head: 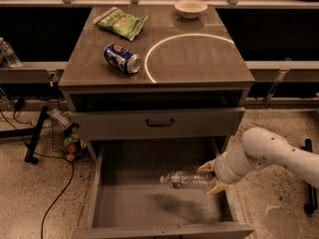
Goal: Place water bottle into middle drawer
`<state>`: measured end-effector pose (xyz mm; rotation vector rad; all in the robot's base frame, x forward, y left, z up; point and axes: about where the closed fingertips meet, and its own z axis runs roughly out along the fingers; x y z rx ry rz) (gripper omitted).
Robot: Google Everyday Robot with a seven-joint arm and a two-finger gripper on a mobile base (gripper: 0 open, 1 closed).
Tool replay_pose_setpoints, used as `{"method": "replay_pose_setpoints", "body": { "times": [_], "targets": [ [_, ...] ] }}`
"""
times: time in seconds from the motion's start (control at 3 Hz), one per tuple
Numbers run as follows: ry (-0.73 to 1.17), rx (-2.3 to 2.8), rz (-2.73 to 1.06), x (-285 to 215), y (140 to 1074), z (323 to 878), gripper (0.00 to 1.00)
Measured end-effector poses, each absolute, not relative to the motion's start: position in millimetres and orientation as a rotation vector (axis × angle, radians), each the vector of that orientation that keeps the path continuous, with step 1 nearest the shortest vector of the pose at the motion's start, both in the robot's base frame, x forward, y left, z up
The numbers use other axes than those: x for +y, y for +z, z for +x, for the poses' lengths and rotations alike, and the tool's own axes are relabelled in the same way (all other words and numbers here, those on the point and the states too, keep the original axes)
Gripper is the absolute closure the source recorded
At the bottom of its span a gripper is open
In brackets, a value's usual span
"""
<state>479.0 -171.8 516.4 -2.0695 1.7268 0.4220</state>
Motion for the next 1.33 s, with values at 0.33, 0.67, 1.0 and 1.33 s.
{"method": "replay_pose_setpoints", "body": {
  "times": [0.33,0.67,1.0,1.33],
  "targets": [
    [0.434,1.720,-2.090,-155,479,486,1.00],
    [0.433,1.740,-2.073,-140,434,497,0.98],
    [0.419,1.761,-2.036,-134,416,505,0.76],
    [0.430,1.766,-2.026,-130,405,503,0.44]
  ]
}}
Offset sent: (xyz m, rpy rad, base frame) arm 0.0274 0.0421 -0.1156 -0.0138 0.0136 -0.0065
